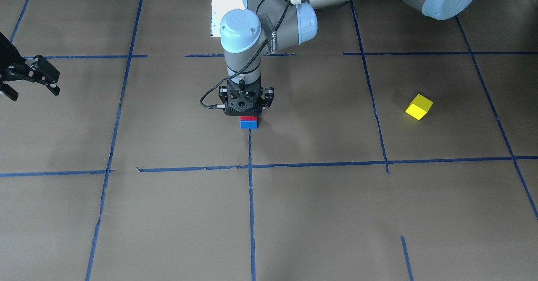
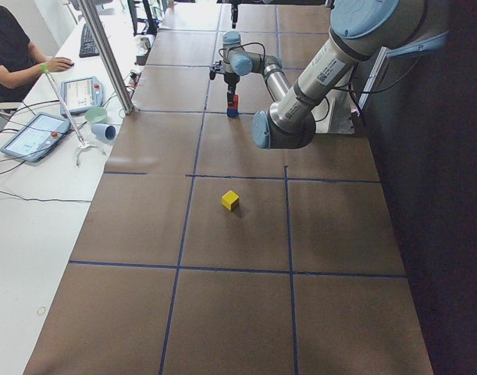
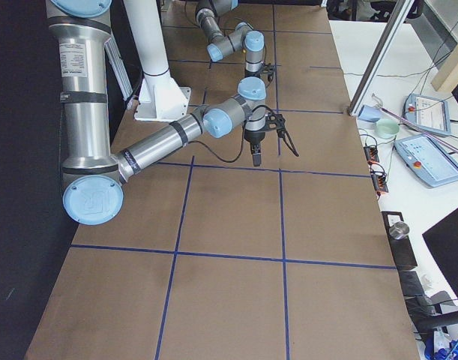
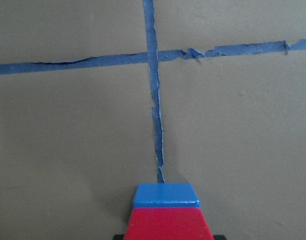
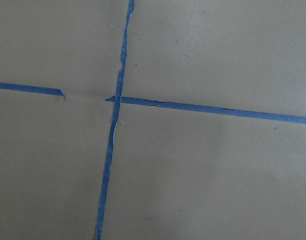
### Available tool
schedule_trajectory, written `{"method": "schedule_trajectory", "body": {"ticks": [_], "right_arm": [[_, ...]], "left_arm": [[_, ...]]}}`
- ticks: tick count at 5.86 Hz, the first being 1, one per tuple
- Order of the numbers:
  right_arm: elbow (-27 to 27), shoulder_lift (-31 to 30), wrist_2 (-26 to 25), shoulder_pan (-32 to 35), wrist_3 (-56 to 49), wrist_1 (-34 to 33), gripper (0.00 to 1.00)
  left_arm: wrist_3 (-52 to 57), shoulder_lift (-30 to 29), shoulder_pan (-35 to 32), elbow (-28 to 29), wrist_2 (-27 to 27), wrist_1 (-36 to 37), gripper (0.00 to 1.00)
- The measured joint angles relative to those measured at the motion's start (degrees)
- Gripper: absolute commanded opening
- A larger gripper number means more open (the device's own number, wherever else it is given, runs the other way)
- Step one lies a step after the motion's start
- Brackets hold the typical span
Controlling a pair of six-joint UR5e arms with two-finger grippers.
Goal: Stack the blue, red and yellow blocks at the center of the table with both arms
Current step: 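Lower the red cube onto the blue cube and open the left gripper, then withdraw the left gripper toward the yellow cube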
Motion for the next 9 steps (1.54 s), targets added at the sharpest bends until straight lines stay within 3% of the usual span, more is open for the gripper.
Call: {"method": "schedule_trajectory", "body": {"ticks": [2,3,6,9], "right_arm": [[0.2,0.1,0.1,0.0,0.1,0.0,1.0],[0.2,0.1,0.1,0.0,0.1,0.0,1.0],[0.1,0.2,0.1,0.0,0.0,0.0,1.0],[-0.2,-0.1,0.1,0.0,-0.9,0.0,1.0]], "left_arm": [[-0.1,-0.1,-1.2,-3.5,-0.1,0.4,1.0],[-0.1,1.8,-2.9,-8.9,-0.4,0.7,1.0],[6.8,17.1,-7.5,-25.5,-2.0,0.3,1.0],[29.6,35.9,-15.6,-33.2,-8.0,-1.5,1.0]]}}
